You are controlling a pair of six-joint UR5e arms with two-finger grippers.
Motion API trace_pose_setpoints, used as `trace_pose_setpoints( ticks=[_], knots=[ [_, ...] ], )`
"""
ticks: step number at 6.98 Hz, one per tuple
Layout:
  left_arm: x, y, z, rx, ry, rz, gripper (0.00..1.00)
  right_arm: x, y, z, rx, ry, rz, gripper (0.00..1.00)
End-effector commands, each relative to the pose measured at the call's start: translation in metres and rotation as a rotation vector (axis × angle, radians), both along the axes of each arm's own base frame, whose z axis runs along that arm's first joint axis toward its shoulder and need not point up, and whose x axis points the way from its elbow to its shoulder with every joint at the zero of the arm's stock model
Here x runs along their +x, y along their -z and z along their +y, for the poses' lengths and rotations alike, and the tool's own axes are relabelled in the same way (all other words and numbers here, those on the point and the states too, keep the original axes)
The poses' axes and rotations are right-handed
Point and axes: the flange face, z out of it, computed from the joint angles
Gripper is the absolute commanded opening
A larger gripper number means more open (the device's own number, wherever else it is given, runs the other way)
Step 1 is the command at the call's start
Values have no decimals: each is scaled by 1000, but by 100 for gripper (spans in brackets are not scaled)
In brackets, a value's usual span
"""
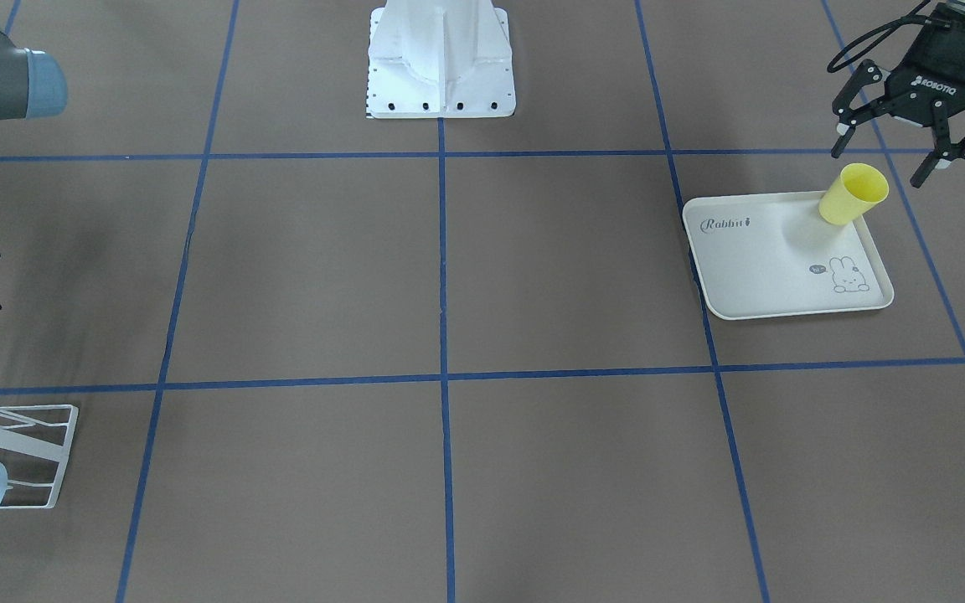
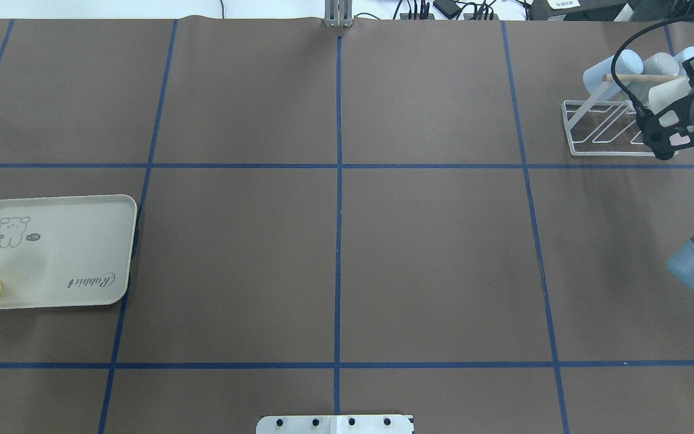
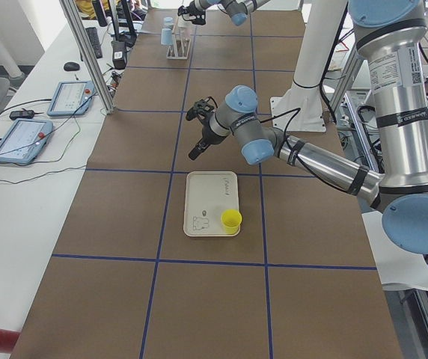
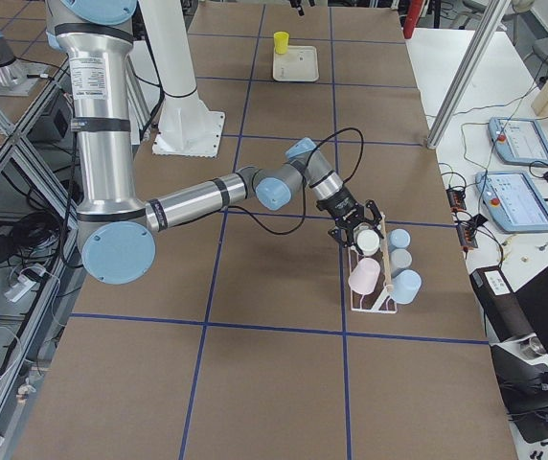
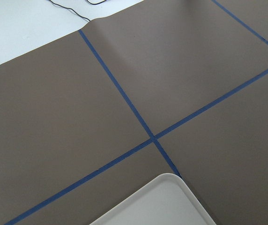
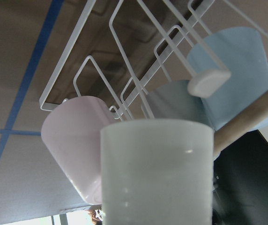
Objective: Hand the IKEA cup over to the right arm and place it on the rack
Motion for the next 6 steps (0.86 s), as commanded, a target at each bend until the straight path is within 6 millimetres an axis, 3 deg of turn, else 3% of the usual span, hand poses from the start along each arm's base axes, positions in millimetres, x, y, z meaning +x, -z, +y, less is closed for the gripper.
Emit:
trace_pose_setpoints(
  ticks=[1,2,3,4,5,6],
  knots=[
    [0,-1,0,-2,1,0,100,-4,-13,-1,-10,2,34,9],
    [0,-1,0,-3,1,-1,100,-11,-17,0,-8,8,53,19],
    [0,-1,0,-3,1,-1,100,-17,-18,1,0,16,72,38],
    [1,-3,-1,-6,1,-2,100,-20,-20,2,3,16,84,76],
    [1,-2,-1,-5,1,-1,100,-23,-20,2,2,19,85,98],
    [1,-4,-1,-7,1,-3,100,-23,-19,1,5,19,87,99]
  ],
)
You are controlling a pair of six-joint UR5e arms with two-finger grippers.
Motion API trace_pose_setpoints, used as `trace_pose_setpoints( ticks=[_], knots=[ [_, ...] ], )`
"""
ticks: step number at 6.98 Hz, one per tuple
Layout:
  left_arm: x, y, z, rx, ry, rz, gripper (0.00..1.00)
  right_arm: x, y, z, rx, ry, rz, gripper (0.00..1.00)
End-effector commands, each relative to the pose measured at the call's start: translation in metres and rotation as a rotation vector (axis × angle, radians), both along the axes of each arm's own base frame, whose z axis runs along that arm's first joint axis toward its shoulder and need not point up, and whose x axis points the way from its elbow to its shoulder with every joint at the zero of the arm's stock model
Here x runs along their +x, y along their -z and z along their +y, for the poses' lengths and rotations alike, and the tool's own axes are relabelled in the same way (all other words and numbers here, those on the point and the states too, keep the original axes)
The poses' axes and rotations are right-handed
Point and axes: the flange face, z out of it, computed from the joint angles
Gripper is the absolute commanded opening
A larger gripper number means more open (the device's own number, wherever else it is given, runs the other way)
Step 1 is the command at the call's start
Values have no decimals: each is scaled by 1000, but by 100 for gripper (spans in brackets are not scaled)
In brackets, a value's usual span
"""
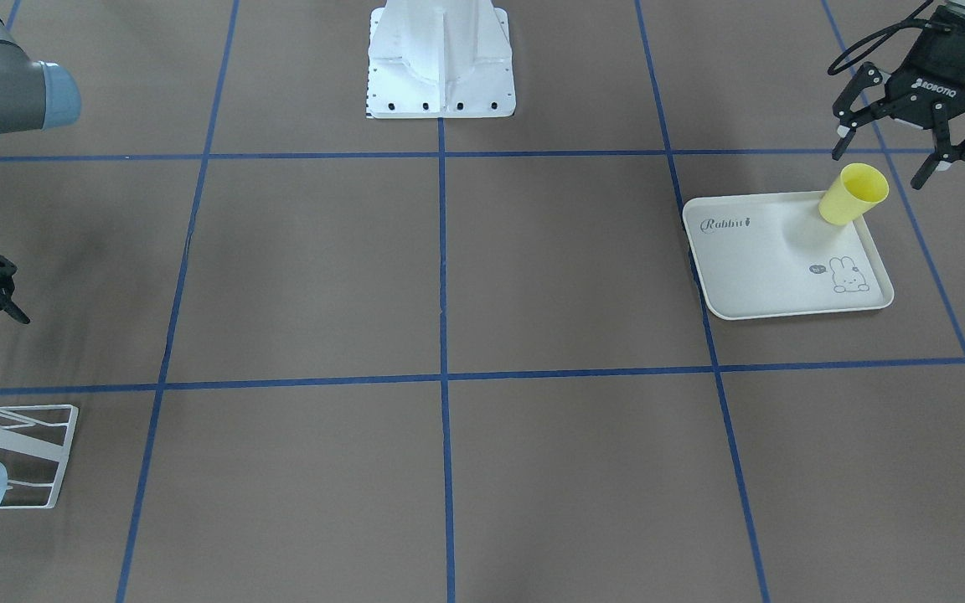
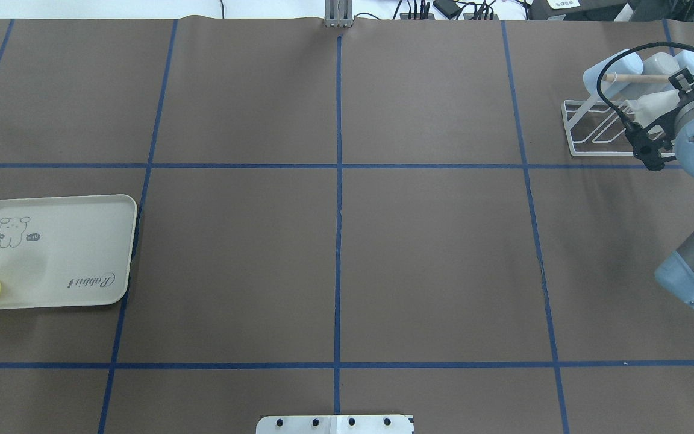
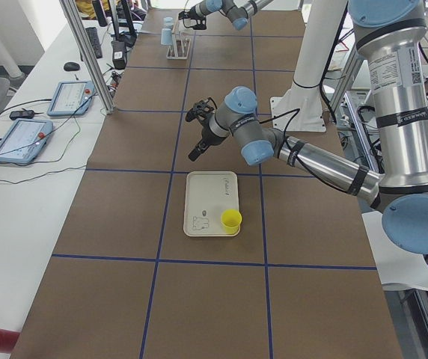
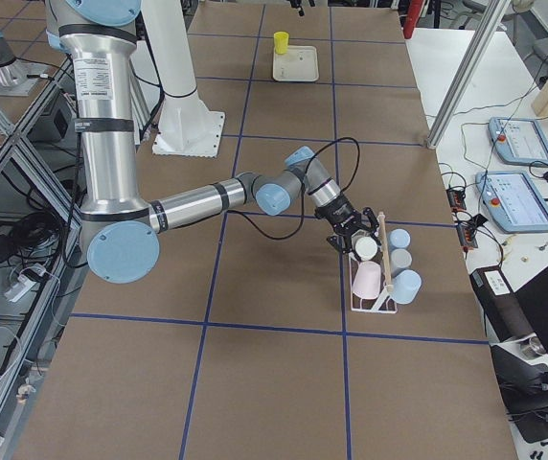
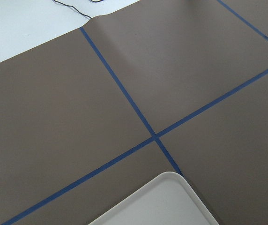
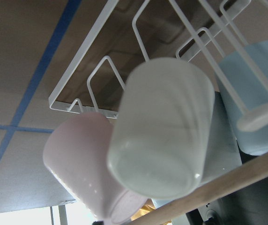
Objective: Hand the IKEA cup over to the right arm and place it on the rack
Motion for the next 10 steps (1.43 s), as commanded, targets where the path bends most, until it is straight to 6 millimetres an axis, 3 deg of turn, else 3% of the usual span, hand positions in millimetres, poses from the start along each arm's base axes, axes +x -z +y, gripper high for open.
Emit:
trace_pose_setpoints(
  ticks=[1,2,4,5,8,10],
  knots=[
    [0,0,0,0,0,0,100,-1,1,-1,7,0,13,99],
    [0,-1,0,-1,-1,-2,100,-3,7,-4,17,0,6,99],
    [2,-13,-3,-17,-4,-16,100,-14,58,-13,85,-6,-94,99],
    [2,-28,-7,-9,-3,-22,100,-18,84,-3,74,1,-246,99],
    [-10,-130,10,48,3,-9,100,-37,125,21,-87,-197,-839,99],
    [-32,-175,39,10,31,-10,100,-48,146,38,-273,-350,-1259,99]
  ],
)
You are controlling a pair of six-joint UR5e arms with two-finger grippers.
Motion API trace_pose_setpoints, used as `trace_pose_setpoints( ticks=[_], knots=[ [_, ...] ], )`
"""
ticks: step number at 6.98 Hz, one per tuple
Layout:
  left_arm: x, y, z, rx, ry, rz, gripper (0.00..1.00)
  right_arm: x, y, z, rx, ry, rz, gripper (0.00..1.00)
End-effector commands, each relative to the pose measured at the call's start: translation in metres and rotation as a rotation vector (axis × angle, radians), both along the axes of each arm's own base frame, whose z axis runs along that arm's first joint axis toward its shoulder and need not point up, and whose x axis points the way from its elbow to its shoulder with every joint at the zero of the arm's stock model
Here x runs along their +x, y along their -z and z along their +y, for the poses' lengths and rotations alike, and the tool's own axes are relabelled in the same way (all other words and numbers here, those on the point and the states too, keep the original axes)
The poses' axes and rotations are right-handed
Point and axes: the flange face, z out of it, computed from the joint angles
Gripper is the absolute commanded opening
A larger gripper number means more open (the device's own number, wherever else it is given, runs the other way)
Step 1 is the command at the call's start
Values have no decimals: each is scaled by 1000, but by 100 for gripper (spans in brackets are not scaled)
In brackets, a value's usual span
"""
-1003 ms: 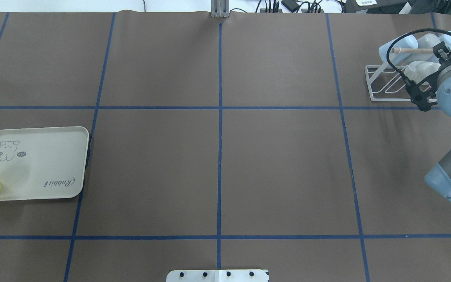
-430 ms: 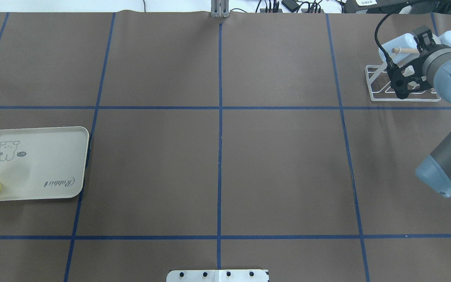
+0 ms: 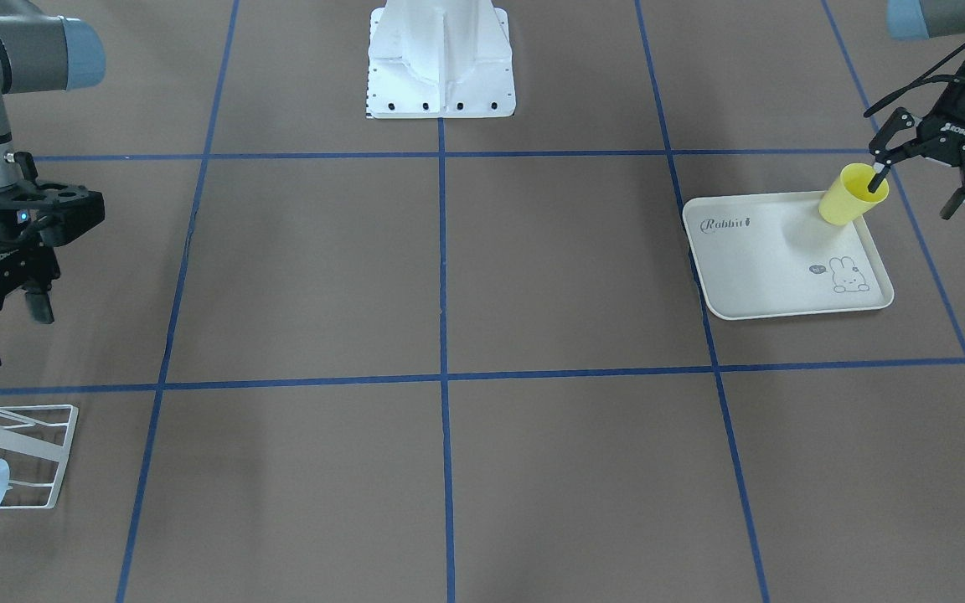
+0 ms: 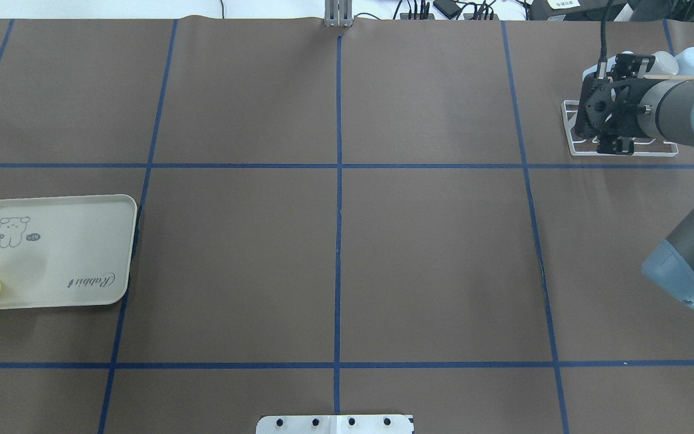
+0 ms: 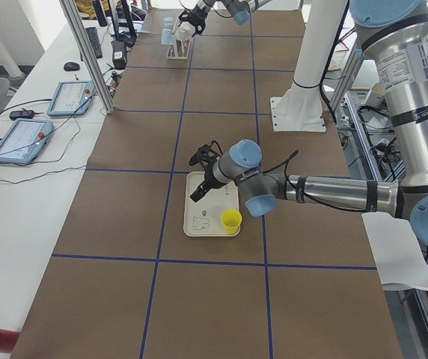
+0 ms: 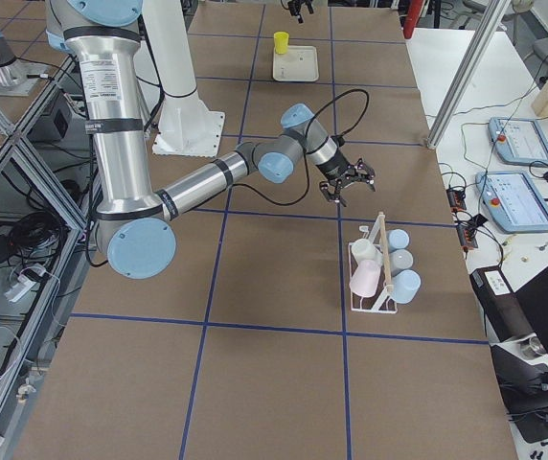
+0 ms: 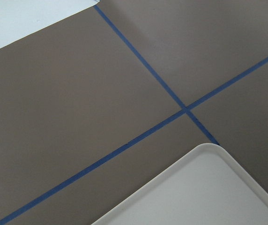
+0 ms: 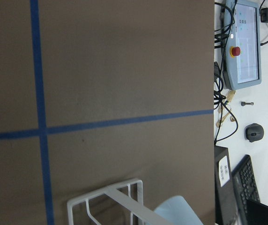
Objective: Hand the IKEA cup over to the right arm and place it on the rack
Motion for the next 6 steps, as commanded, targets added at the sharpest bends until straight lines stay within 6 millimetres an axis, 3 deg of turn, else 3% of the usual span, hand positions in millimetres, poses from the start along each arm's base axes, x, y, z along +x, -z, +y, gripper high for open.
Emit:
trace_pose_setpoints(
  ticks=[1,3,4,6],
  knots=[
    [-14,-53,23,-70,54,51,100,-18,28,23,-212,-87,-479,99],
    [-28,-128,54,-74,55,64,100,-49,44,46,-298,2,-572,99],
    [-30,-140,61,-89,67,91,100,-66,59,50,-291,42,-590,99],
    [-24,-139,62,-115,58,114,100,-79,71,55,-342,55,-637,99]
  ],
)
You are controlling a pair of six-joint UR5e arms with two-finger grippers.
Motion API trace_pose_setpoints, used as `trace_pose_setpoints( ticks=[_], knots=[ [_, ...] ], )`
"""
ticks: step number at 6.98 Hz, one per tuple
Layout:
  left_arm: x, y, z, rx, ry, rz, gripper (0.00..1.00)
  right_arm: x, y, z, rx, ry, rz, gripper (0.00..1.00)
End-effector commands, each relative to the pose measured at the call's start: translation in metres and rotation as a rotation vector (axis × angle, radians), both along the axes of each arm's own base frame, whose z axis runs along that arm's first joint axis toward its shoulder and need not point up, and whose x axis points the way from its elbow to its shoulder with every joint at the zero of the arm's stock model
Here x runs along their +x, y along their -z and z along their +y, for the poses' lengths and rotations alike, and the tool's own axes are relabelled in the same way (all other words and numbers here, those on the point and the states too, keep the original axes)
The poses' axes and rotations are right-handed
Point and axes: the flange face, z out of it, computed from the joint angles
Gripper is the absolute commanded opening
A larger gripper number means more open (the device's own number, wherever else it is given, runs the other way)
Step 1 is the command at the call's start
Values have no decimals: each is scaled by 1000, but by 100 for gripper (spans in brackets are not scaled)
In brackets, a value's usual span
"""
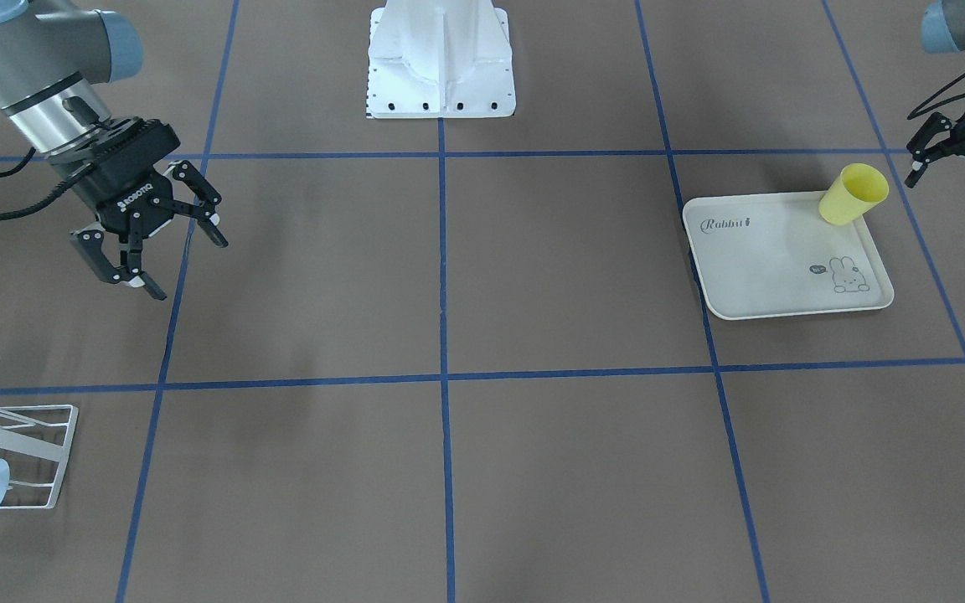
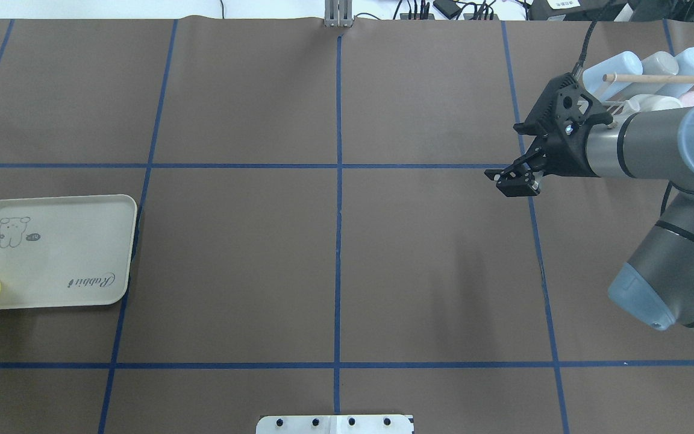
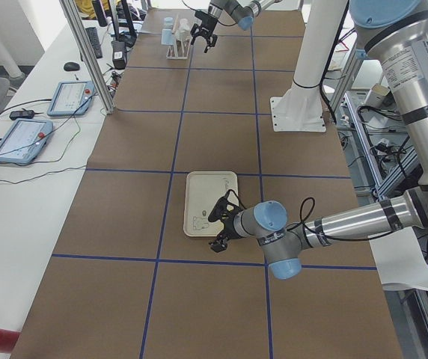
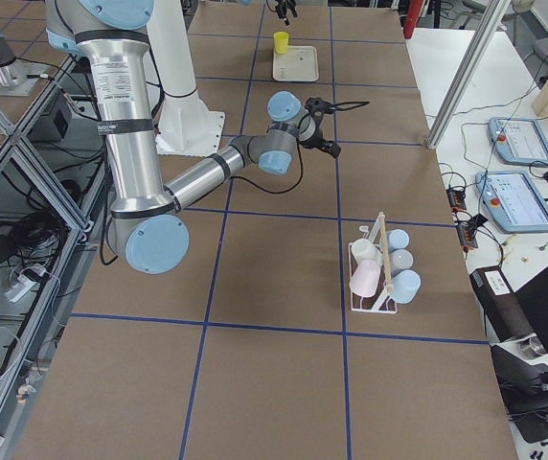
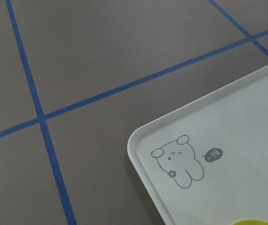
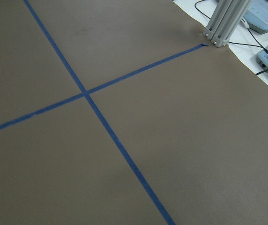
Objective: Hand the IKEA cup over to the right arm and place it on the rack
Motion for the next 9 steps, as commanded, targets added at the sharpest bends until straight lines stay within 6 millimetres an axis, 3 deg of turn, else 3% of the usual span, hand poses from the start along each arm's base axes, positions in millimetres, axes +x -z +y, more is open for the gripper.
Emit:
trace_pose_setpoints(
  ticks=[1,5,6,7,9],
  knots=[
    [9,0,1,-33,-8,31,100,-9,6,4,-19,17,-22,99],
    [41,4,4,-67,-64,58,100,-11,1,4,-19,21,-12,99],
    [47,4,4,-58,-57,45,95,-12,0,5,-20,22,-11,99],
    [47,3,5,-54,-59,42,54,-11,-1,5,-20,23,-7,99],
    [47,5,5,-45,-61,41,8,-11,-4,6,-20,24,-3,99]
  ],
)
